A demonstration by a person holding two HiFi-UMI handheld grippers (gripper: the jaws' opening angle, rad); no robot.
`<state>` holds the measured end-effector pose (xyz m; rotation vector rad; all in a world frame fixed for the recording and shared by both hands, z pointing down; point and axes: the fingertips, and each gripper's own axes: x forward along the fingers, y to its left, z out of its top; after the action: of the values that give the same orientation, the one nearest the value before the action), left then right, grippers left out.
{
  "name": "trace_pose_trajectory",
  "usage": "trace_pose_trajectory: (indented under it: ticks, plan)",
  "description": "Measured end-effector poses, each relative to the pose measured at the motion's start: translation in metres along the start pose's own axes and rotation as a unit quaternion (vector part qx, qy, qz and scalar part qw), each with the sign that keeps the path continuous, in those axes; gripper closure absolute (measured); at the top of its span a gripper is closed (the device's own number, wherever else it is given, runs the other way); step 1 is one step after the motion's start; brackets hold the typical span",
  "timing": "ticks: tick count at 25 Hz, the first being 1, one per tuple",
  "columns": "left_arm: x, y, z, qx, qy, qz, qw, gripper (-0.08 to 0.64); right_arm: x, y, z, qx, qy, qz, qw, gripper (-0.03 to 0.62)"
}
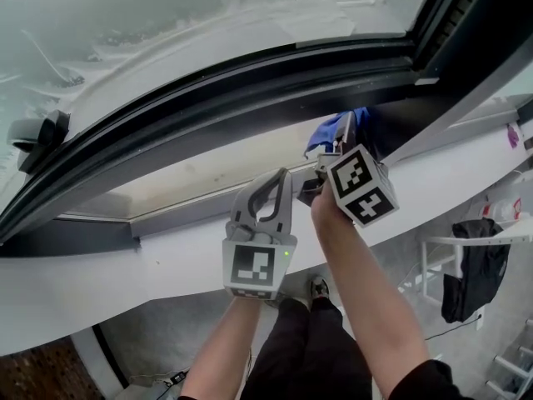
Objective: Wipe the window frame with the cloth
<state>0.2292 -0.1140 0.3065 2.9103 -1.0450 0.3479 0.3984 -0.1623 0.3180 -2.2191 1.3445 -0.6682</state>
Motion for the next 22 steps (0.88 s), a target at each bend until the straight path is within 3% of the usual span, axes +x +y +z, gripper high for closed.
trace_pose_trajectory:
  ticks: [6,10,22]
  plan:
    - [0.000,0.005,0.009,-0.010,0.005,0.012,0.9999,0.557,-0.006,0.017,0.020,0.001,-0.019,0.017,1.000,0.563]
    - [0.001,0.010,0.045,-0.012,-0.006,0.027,0.9995,0.557,-0.008,0.023,0.029,-0.003,-0.017,0.019,1.000,0.563]
    - [-0.010,0.009,0.039,-0.002,-0.021,0.058,0.9981,0.557,-0.015,0.040,0.050,-0.004,-0.045,0.058,0.997,0.563]
